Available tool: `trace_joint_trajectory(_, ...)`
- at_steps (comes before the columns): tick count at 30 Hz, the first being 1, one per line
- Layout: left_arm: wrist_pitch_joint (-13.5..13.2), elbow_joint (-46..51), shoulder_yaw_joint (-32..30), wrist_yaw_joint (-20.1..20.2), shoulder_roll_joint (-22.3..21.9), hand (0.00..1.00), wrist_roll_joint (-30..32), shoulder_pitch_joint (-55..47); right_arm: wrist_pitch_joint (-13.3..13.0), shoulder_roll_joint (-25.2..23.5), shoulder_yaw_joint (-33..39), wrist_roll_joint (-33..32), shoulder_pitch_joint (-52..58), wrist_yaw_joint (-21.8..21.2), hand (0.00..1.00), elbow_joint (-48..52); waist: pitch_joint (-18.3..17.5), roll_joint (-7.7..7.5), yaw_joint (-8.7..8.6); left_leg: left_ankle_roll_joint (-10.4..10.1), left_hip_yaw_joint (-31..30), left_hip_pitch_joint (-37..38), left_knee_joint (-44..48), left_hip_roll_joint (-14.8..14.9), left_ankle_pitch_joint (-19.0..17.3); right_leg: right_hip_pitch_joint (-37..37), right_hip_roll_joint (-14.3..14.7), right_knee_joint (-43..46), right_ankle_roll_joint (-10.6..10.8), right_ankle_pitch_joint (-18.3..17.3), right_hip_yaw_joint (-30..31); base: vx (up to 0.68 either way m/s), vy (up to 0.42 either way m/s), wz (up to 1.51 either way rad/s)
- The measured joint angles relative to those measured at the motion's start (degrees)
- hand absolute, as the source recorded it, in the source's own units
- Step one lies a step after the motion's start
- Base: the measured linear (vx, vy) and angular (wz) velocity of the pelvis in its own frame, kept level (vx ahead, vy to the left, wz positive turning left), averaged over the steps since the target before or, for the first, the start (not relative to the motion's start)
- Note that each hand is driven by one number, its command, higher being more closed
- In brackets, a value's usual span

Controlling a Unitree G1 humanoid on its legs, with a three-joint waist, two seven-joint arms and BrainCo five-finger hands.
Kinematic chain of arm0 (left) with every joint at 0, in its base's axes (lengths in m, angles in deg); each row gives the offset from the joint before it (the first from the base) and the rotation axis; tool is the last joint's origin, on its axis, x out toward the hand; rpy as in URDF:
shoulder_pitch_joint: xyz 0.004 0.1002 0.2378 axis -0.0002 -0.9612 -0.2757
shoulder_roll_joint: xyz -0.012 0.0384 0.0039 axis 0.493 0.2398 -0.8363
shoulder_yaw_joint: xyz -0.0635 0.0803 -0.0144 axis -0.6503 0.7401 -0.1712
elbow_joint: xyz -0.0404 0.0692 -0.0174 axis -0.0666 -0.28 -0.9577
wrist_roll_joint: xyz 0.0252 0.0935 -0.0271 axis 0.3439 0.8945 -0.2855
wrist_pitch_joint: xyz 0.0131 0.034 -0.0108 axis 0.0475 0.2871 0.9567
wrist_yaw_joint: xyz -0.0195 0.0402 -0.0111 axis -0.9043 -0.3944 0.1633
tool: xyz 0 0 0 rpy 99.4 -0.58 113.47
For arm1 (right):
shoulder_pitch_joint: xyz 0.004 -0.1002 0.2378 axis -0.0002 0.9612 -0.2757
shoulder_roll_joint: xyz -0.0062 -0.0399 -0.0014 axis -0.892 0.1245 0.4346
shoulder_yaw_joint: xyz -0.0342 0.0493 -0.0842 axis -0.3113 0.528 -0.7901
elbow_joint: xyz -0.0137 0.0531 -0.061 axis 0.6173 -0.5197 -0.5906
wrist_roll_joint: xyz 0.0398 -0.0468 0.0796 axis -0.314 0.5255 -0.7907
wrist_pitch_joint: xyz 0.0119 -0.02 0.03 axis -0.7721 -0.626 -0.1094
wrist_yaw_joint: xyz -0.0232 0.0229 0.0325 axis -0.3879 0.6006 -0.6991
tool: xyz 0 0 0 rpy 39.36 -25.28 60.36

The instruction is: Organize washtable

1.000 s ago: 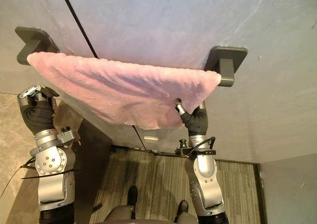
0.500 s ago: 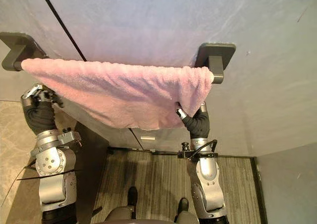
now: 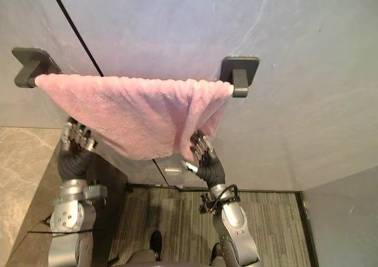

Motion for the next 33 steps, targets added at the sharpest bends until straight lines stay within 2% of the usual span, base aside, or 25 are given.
trace_joint_trajectory(2,0.1,-4.0,0.5,2.7,0.0,0.0,0.0,-2.2,1.0,1.1,1.5,1.0,2.4,-1.1,0.0,-3.2,-0.3,0.61,-0.06,0.0,0.0,0.8,0.0,0.0,-0.2,0.9,0.1,-0.3,0.0,0.0,0.0,0.0,0.0,0.0)
trace_joint_trajectory(3,0.8,-8.7,0.4,5.2,0.0,0.0,0.0,-4.5,2.5,1.9,3.4,3.7,4.8,-2.6,0.0,-6.2,-0.7,1.05,-0.1,0.0,0.0,1.2,0.2,0.2,-0.5,1.7,0.3,-0.8,0.0,0.0,-0.1,0.0,0.0,0.0)
trace_joint_trajectory(10,4.1,-25.7,2.4,13.0,0.3,0.0,0.4,-13.0,6.0,5.7,6.2,10.2,13.2,-7.7,0.0,-8.0,-1.3,1.07,-0.27,-0.5,0.1,3.6,2.0,0.9,-2.4,5.3,0.9,-2.0,0.0,0.0,-0.1,0.01,-0.008,-0.03)
trace_joint_trajectory(12,4.7,-27.7,6.0,15.7,2.3,0.0,0.2,-16.2,7.6,7.2,5.7,11.5,14.9,-10.1,0.0,-5.9,-1.6,0.76,-0.3,-0.5,-0.1,4.4,1.8,0.7,-2.6,6.5,0.9,-2.9,0.0,0.0,-0.3,0.02,0.006,0.05)
trace_joint_trajectory(14,6.1,-28.3,10.9,18.4,6.3,0.0,-2.1,-18.7,9.6,9.8,3.7,11.6,15.6,-11.9,0.0,-3.9,-2.2,0.37,-0.37,-0.5,-0.6,5.0,1.5,0.1,-2.7,7.2,0.8,-3.5,0.1,0.0,-0.4,0.01,0.015,0.07)
trace_joint_trajectory(15,6.8,-28.3,14.8,19.3,9.6,0.0,-5.1,-19.5,10.9,12.2,1.6,11.0,15.6,-12.7,0.0,-1.9,-3.0,0.23,-0.38,-0.4,-1.5,5.0,1.4,-0.2,-2.7,7.6,0.6,-3.6,0.1,0.0,-0.7,0.03,0.02,0.14)
trace_joint_trajectory(17,8.1,-26.5,22.3,19.5,16.4,0.0,-14.0,-19.6,11.8,18.9,-4.3,1.5,13.2,-13.6,0.0,0.6,-3.1,0.12,-0.52,-0.4,-1.9,6.4,1.5,-0.6,-2.6,9.2,0.4,-3.7,0.2,-0.1,-1.4,0.02,0.013,0.15)
trace_joint_trajectory(18,8.3,-25.1,24.3,19.4,18.3,0.0,-16.4,-19.6,11.8,20.9,-6.5,-1.3,11.8,-13.6,0.0,0.8,-3.3,0.01,-0.51,-0.4,-1.9,6.7,1.4,-0.7,-2.6,9.3,0.4,-3.7,0.2,-0.1,-1.4,-0.04,0.003,0.08)
trace_joint_trajectory(20,8.3,-16.8,29.7,18.6,24.6,0.0,-24.2,-18.5,11.8,27.6,-13.4,-9.9,4.3,-13.3,0.0,1.2,-3.6,-0.35,-0.46,-0.4,-2.8,7.2,1.3,-1.1,-2.6,10.1,0.3,-3.8,0.3,-0.2,-1.7,-0.06,0.009,0.1)
trace_joint_trajectory(21,7.6,-13.1,31.0,17.5,27.1,0.0,-29.8,-17.7,11.5,30.4,-15.4,-15.2,0.6,-12.5,0.0,2.4,-3.6,-0.38,-0.33,-0.3,-3.1,7.2,1.2,-1.3,-2.6,10.1,0.2,-3.8,0.4,-0.1,-1.8,-0.08,0.018,0.1)
trace_joint_trajectory(23,6.6,-9.2,31.6,15.9,29.6,0.0,-35.4,-16.1,11.2,33.7,-16.7,-20.2,-4.6,-11.9,0.0,5.8,-3.6,-0.44,-0.27,0.0,-3.4,7.2,0.9,-1.4,-2.4,10.1,0.2,-3.7,0.5,0.0,-1.9,-0.07,0.013,0.06)
trace_joint_trajectory(24,6.2,-8.2,31.7,15.5,30.2,0.0,-37.3,-15.2,10.4,34.3,-16.9,-21.1,-6.3,-11.9,0.0,6.7,-3.6,-0.44,-0.22,0.1,-3.5,7.3,0.9,-1.4,-2.2,10.2,0.2,-3.7,0.5,0.0,-1.9,-0.05,0.003,0.09)
trace_joint_trajectory(25,5.6,-6.4,32.4,14.4,31.7,0.0,-40.3,-13.5,8.1,34.7,-17.5,-24.3,-9.6,-11.4,0.0,7.9,-3.5,-0.5,-0.23,0.1,-4.0,7.6,0.9,-1.6,-1.8,10.6,0.1,-3.7,0.4,0.1,-2.0,-0.02,0.001,0.11)
trace_joint_trajectory(28,4.8,-1.5,34.9,13.6,34.8,0.0,-44.8,-9.2,5.0,34.4,-20.7,-28.9,-16.9,-10.4,0.0,9.0,-3.2,-0.63,-0.23,0.2,-4.7,9.3,0.7,-2.0,-1.7,12.6,-0.1,-3.8,0.4,0.1,-2.5,-0.01,0.005,0.11)
trace_joint_trajectory(30,3.7,2.9,35.3,13.6,37.5,0.0,-48.2,-6.6,4.0,34.3,-23.9,-32.4,-21.4,-9.8,0.0,9.3,-3.1,-0.86,-0.15,0.4,-4.7,10.6,0.0,-2.3,-1.5,13.6,-0.5,-3.8,0.4,0.1,-2.6,-0.02,0.014,0.04)
trace_joint_trajectory(33,2.9,4.3,34.6,12.8,39.9,0.0,-49.4,-5.1,3.5,33.7,-25.4,-34.5,-23.8,-9.3,0.0,9.3,-2.5,-1.28,-0.15,0.5,-4.7,11.9,-0.8,-2.6,-1.3,14.5,-0.7,-3.8,0.5,0.1,-2.6,-0.01,0.004,-0.01)
